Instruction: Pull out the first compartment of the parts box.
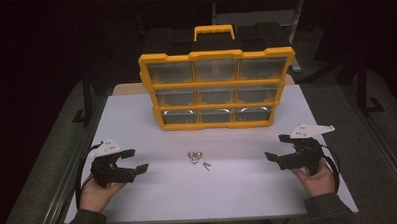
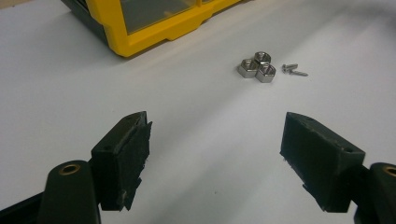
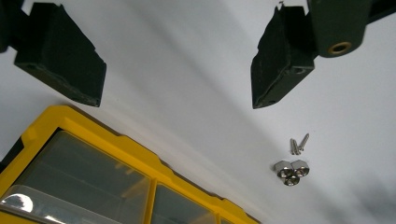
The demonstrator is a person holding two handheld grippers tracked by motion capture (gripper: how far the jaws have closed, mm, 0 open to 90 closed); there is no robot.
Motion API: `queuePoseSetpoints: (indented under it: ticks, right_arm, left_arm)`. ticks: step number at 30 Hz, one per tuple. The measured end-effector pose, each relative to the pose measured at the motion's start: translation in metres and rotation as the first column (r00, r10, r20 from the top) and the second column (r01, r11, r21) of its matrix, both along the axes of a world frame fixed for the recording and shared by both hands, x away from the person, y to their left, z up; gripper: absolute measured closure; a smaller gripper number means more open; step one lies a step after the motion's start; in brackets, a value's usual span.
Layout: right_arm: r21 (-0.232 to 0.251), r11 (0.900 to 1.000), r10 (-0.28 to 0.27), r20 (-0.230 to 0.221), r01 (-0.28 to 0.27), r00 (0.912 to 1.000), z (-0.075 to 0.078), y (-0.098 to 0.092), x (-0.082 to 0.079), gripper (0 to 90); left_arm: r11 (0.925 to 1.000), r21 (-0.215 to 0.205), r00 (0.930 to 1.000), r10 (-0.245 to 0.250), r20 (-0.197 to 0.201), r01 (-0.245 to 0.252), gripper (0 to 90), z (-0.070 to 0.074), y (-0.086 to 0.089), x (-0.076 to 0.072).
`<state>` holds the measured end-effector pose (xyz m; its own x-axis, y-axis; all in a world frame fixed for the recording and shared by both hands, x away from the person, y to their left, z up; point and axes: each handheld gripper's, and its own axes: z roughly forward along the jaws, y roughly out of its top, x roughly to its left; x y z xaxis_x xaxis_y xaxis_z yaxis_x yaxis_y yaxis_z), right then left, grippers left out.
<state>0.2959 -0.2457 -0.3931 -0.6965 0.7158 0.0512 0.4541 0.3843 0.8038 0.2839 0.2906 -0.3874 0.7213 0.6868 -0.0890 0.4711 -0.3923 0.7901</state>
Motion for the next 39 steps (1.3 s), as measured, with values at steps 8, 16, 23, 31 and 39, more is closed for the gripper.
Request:
queuePoseSetpoints:
  ticks: [8,16,23,31,39]
  right_arm:
    - [0.001,1.000,0.011,-0.013,-0.011,0.9999,-0.0026,0.0019,0.0026,16.4]
    - [0.007,1.000,0.001,-0.009,-0.001,1.0000,-0.0004,0.0035,0.0021,16.5]
    - [0.006,1.000,0.012,-0.005,-0.012,0.9999,-0.0014,0.0048,0.0038,15.6]
    - [0.016,1.000,0.010,0.002,-0.010,1.0000,0.0000,0.0039,0.0028,15.6]
    - [0.006,1.000,0.015,0.008,-0.015,0.9999,-0.0004,0.0049,0.0033,15.6]
  left_arm:
    - [0.9998,0.015,1.0000,-0.010,0.001,0.010,23.7,-0.0017,0.0019,-0.0004]
    - [0.9997,0.006,0.9997,-0.023,0.000,0.023,24.0,-0.0011,-0.0019,-0.0033]
    - [0.9995,0.005,0.9995,-0.031,-0.002,0.031,24.6,0.0000,-0.0023,-0.0039]
    - [0.9990,-0.037,0.9997,-0.026,-0.003,0.026,25.9,0.0019,-0.0025,-0.0040]
    - [0.9918,-0.123,0.9977,-0.041,-0.053,0.034,28.2,0.0059,-0.0006,-0.0015]
